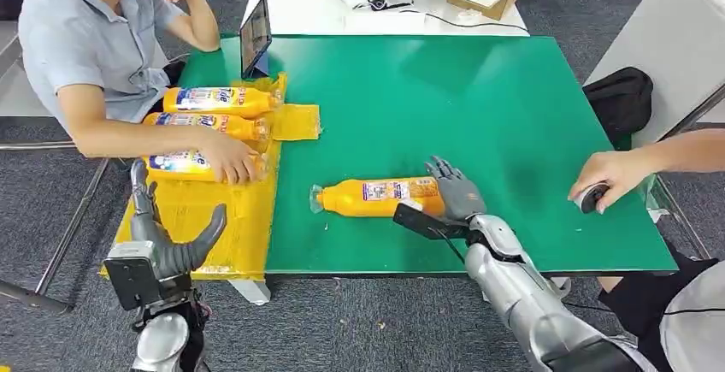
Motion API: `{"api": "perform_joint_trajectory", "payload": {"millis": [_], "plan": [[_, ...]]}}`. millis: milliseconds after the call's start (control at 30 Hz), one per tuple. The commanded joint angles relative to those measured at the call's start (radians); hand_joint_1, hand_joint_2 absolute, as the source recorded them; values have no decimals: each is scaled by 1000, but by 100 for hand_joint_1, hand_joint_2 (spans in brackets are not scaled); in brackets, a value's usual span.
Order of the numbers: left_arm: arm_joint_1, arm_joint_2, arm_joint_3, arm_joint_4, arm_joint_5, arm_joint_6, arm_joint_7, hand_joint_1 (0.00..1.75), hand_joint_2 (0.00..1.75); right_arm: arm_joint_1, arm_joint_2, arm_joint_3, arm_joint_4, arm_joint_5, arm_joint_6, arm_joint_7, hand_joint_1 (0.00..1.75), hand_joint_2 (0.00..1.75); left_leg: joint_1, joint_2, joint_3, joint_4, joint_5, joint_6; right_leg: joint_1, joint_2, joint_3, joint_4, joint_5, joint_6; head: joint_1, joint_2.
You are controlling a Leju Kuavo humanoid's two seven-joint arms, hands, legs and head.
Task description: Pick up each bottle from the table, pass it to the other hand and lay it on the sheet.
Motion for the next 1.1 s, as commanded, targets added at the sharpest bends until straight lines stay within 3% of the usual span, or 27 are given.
{"api": "perform_joint_trajectory", "payload": {"millis": [33,400,600,667,700,733,900,933,1100], "plan": [[-69,23,-27,98,1,-3,5,0,175,-102,48,-10,181,-4,20,-11,0,175,0,1,4,0,-2,-1,0,1,4,0,-2,-2,0,0],[-108,21,-42,138,10,-10,2,0,175,-135,74,21,240,3,91,-21,0,175,0,0,3,0,-1,-1,0,0,2,1,-1,-2,0,0],[-124,29,-43,145,23,-7,-11,0,175,-189,77,100,297,74,234,99,0,175,0,2,4,0,-1,-1,0,2,3,1,-1,-2,0,0],[-131,27,-40,158,29,-7,-14,0,175,-199,81,99,300,69,256,95,143,175,0,0,3,0,-1,-1,0,0,2,0,-1,-2,0,0],[-135,25,-40,165,34,-8,-17,0,175,-202,83,99,301,66,268,94,162,175,0,0,6,0,-2,-1,0,0,5,1,-2,-2,0,0],[-138,25,-40,172,41,-7,-22,0,175,-209,86,105,306,69,281,94,171,175,1,0,5,0,-1,-1,1,0,5,0,-1,-2,0,0],[-139,25,-39,174,47,-7,-25,0,175,-221,92,127,312,84,307,115,166,175,0,1,5,-1,-1,-1,0,1,5,0,-1,-2,0,0],[-140,25,-37,175,50,-8,-26,0,175,-223,92,129,312,85,313,116,175,175,0,1,7,-1,-2,-1,0,1,6,0,-2,-3,0,0],[-133,23,-34,176,59,-9,-28,0,175,-205,89,100,303,49,311,91,175,175,1,0,7,0,-1,-1,1,0,6,0,-2,-2,0,0]]}}
